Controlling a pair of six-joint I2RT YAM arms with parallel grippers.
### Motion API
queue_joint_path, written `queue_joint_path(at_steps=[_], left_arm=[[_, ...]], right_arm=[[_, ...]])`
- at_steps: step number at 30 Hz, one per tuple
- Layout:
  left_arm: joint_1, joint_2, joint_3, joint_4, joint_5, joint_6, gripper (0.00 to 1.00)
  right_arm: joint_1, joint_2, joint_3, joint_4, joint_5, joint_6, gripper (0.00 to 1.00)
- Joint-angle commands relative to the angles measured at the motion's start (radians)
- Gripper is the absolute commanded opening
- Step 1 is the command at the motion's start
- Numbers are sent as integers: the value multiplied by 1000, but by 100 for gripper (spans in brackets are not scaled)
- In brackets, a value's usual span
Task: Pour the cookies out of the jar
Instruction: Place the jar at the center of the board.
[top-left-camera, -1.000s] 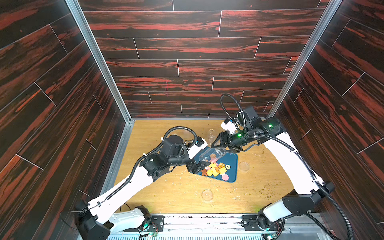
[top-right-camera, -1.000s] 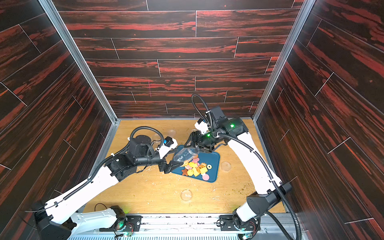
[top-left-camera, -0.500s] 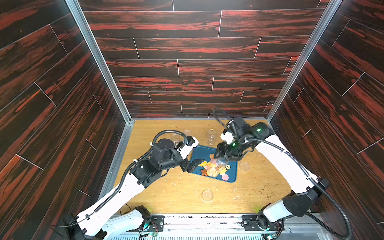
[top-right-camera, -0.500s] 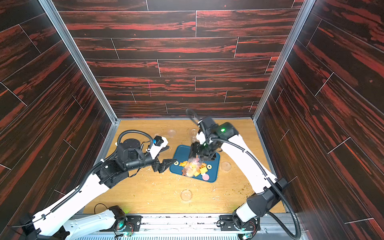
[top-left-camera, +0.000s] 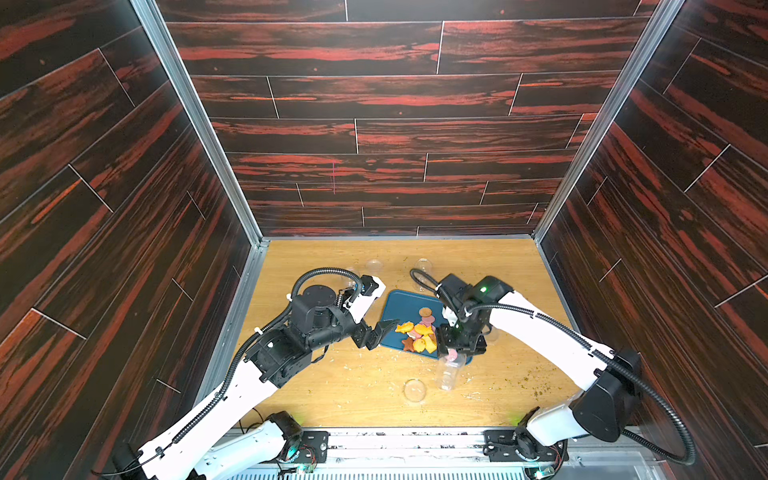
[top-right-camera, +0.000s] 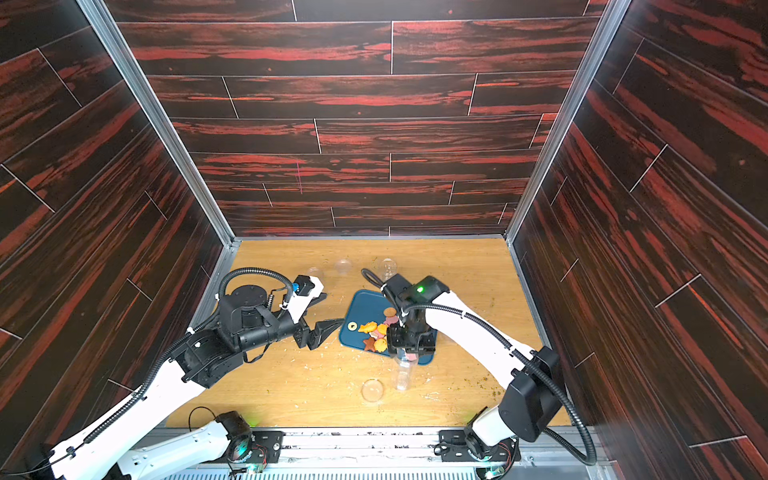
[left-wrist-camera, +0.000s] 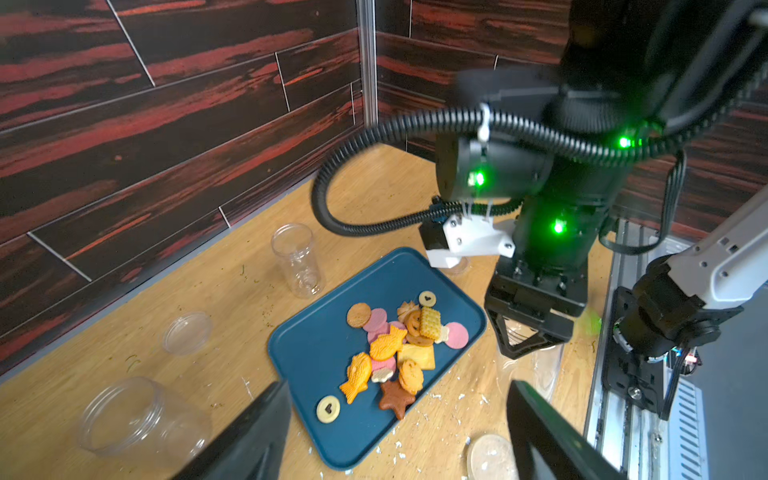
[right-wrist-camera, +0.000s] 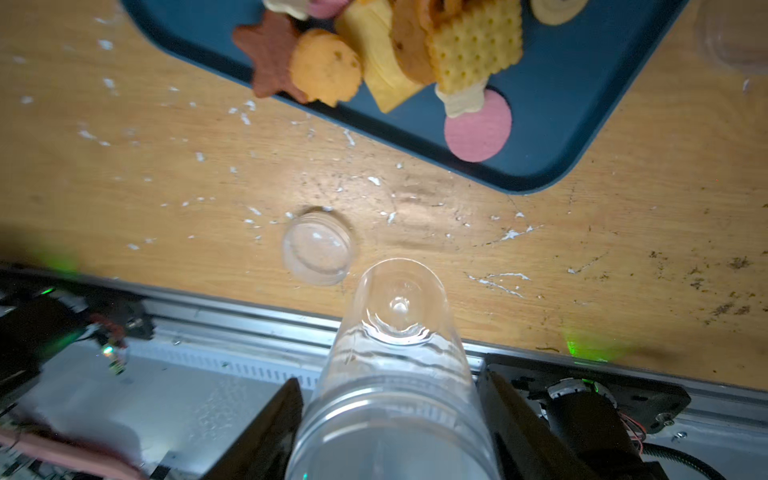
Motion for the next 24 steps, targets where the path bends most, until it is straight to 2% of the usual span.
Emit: queue_joint_path(at_steps=[1, 4, 15, 24], left_arm=[[6, -14, 22, -38, -22, 9, 85], [9, -19, 25, -47, -34, 18, 85], [10, -17, 28, -75, -47, 33, 86], [14, -19, 16, -74, -49, 32, 86]], right_arm=[[17, -53, -57, 53, 83, 53, 70], [32, -74, -106, 107, 149, 83, 70], [84, -104, -262, 272, 250, 139, 72], [87, -117, -303, 285, 239, 169, 85]])
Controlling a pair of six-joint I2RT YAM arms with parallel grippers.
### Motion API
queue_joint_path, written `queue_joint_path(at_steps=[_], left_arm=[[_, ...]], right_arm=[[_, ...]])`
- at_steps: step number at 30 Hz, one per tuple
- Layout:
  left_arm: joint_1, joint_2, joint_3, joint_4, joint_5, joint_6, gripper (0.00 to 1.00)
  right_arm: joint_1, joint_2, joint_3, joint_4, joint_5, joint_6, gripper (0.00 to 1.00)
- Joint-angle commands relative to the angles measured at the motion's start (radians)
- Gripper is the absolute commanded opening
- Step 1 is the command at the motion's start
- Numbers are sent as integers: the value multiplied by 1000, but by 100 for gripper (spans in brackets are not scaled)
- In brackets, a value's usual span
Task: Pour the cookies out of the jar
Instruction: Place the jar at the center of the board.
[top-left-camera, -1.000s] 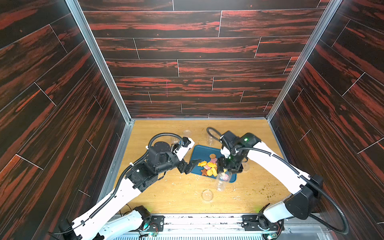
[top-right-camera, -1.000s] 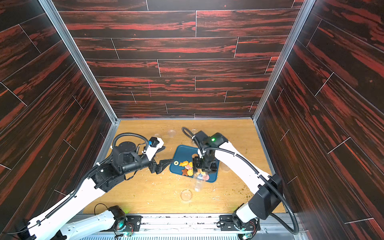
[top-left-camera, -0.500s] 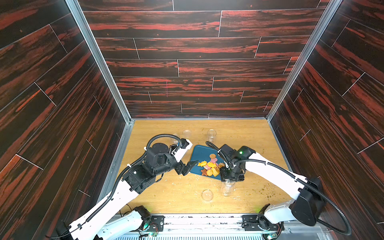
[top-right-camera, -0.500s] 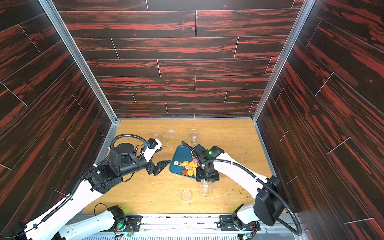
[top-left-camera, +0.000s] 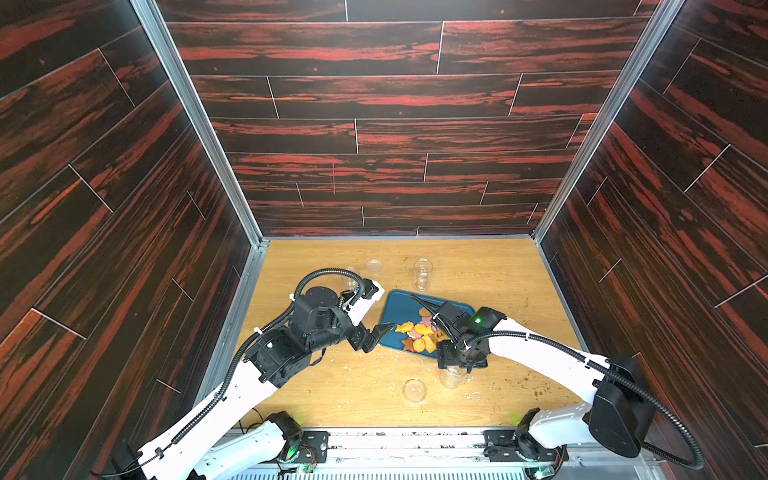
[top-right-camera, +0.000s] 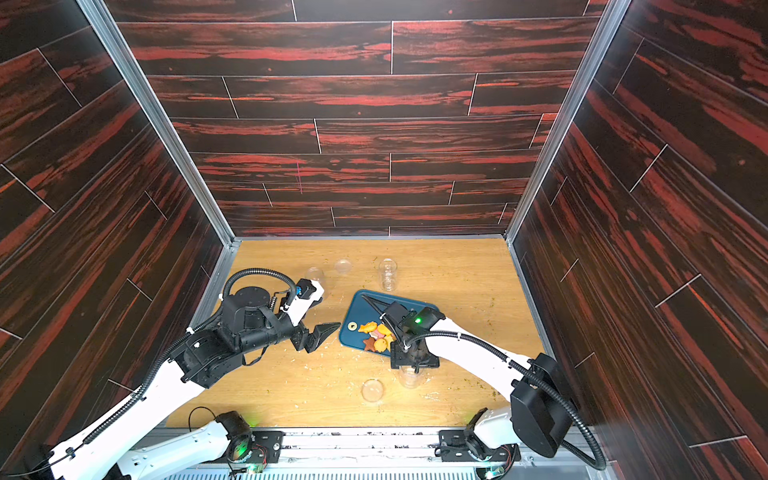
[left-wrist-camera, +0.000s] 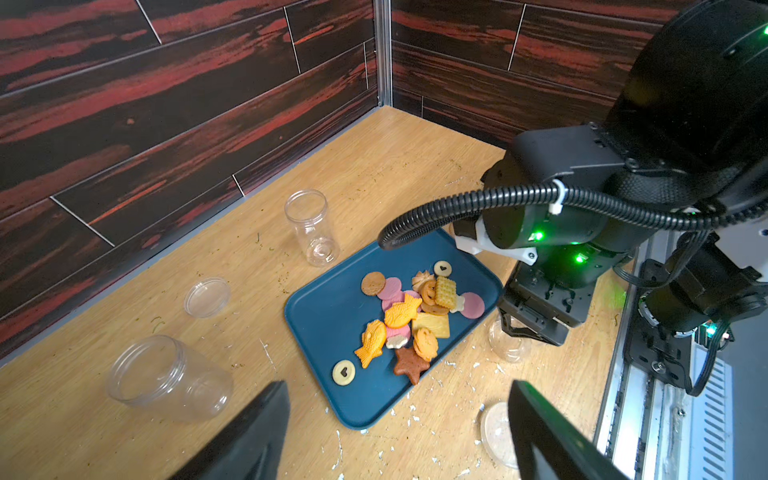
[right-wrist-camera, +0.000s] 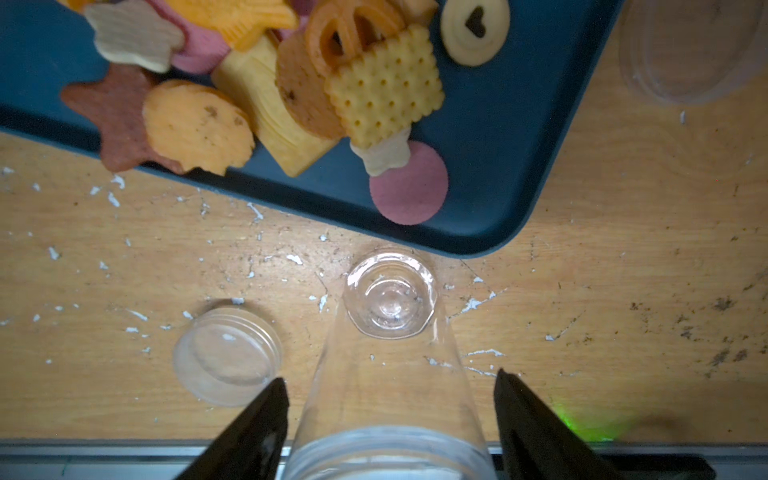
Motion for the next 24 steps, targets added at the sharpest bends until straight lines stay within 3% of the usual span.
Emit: queue_joint_path(at_steps=[1, 13, 24], left_arm=[[8, -17, 15, 0, -5, 3, 86], [10, -25, 2, 17, 2, -3, 86], [12, -50, -4, 35, -27, -20, 86]], right_arm=[[7, -29, -9, -1, 13, 32, 86], [10, -52, 9, -38, 31, 63, 99], [10, -69, 201, -189, 145, 63, 99]])
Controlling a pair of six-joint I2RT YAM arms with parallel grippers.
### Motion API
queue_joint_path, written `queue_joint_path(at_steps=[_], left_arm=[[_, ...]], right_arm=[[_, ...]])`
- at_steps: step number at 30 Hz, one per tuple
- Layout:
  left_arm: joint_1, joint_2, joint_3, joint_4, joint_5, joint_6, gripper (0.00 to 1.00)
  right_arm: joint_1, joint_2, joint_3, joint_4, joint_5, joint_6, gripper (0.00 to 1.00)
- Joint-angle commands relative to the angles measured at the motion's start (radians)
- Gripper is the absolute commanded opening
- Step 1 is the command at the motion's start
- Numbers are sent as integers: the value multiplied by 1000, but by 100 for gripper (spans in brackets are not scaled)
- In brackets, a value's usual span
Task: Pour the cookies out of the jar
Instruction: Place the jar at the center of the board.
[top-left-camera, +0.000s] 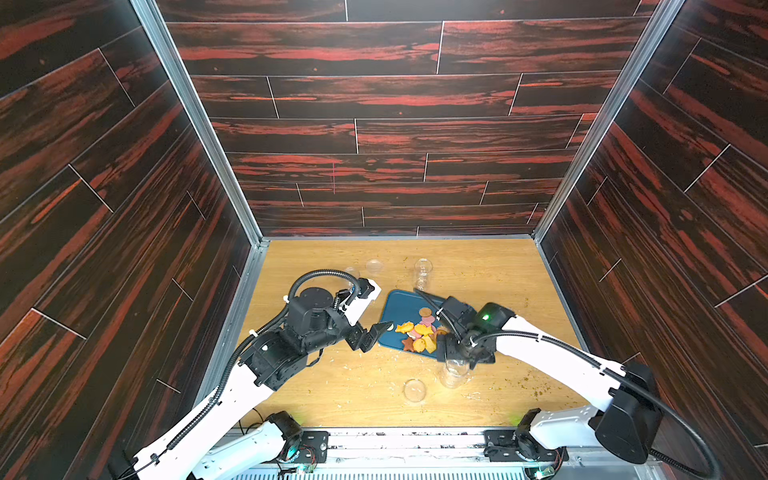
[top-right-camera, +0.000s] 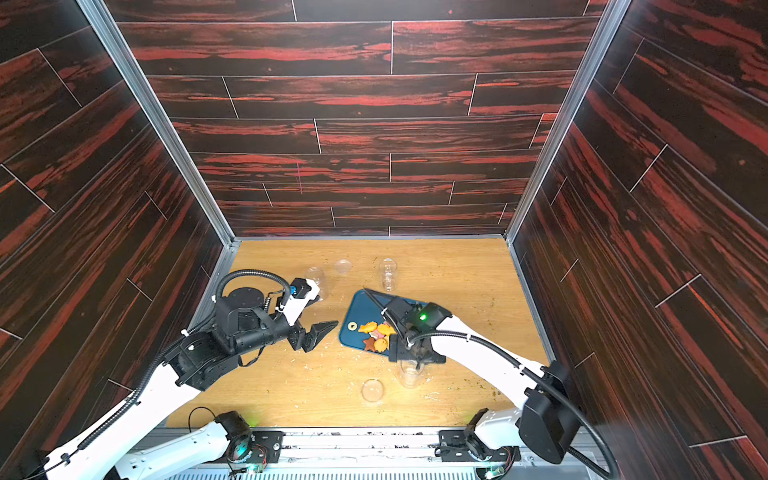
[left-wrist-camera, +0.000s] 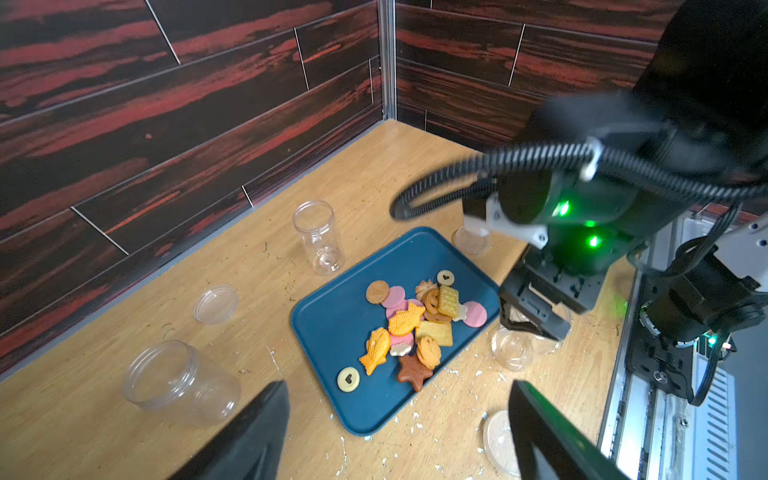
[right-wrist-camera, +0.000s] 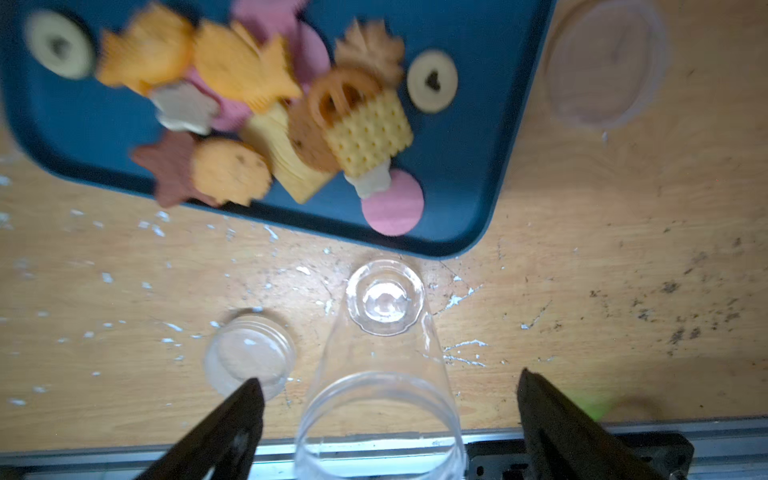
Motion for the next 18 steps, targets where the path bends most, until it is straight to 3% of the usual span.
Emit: queue_joint_path(at_steps=[1, 18], left_arm=[[5, -20, -3, 28, -27, -19, 86], [6, -57, 38, 32, -114, -24, 86]], right_arm=[[7, -19, 98, -99, 74, 6, 99], [-35, 112, 570, -267, 156, -97, 99]])
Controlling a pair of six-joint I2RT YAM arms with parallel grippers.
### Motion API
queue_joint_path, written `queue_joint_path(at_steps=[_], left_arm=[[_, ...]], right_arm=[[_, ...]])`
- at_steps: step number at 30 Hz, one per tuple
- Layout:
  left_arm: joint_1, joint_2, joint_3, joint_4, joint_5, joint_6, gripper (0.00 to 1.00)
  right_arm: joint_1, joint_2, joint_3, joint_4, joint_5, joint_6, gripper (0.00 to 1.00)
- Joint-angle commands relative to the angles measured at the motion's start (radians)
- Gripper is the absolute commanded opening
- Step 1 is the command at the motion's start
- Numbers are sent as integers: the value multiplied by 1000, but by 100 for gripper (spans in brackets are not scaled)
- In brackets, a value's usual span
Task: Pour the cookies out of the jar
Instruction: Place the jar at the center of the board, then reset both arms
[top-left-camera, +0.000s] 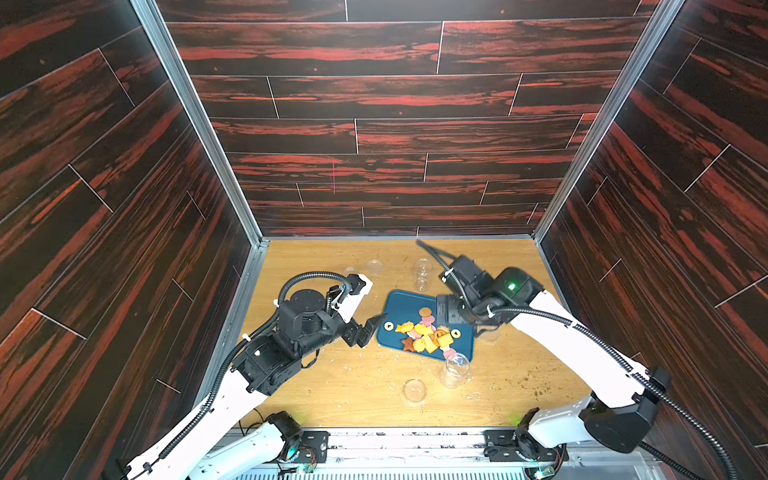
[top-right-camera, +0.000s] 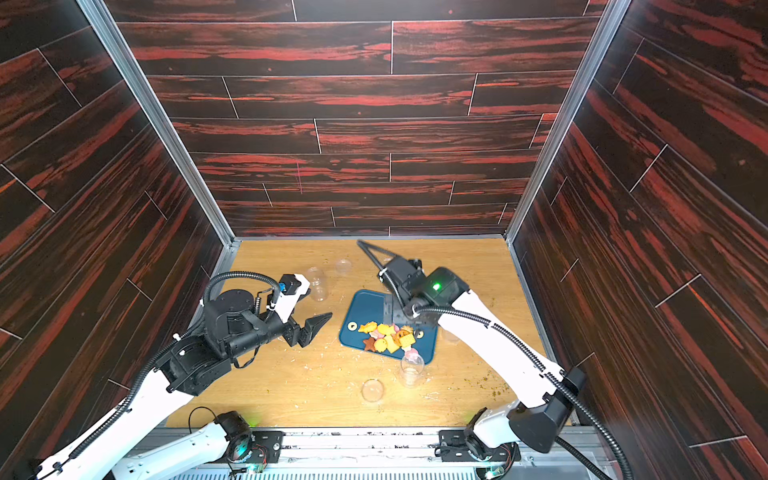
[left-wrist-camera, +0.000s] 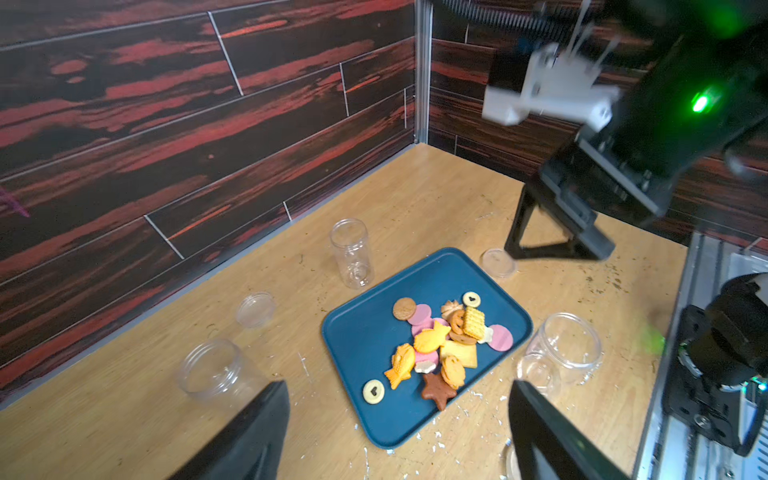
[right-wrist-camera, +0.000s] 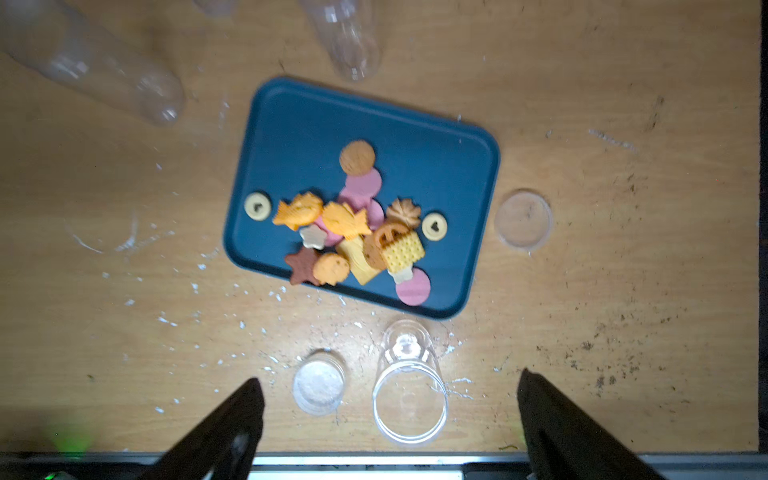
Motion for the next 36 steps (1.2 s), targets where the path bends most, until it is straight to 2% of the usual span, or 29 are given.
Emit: queue_joint_path(at_steps=[1, 12, 19, 23, 26, 30, 33, 36], left_arm=[[4, -25, 34, 5, -20, -11, 86], [6, -117, -11, -20, -30, -129, 86], [5, -245, -73, -59, -66, -246, 87], [5, -312, -100, -99, -118, -289, 91], [5, -329, -94, -160, -188, -302, 92], [4, -341, -117, -174, -289, -306, 93], [5, -325, -129, -154, -375, -306, 96], [6, -281, -121, -127, -464, -307, 100]], right_arm=[[-22, 31, 76, -51, 20, -24, 99], [-103, 28, 196, 113, -80, -51, 99], [-142, -9, 175, 323, -126, -33, 99], [-165, -64, 94, 513, -145, -48, 99], [-186, -115, -12, 709, -144, -113, 99], [-203, -162, -176, 1006, -86, -237, 97], [-214, -171, -307, 1252, -22, -316, 92], [-239, -159, -418, 1492, 21, -398, 93]])
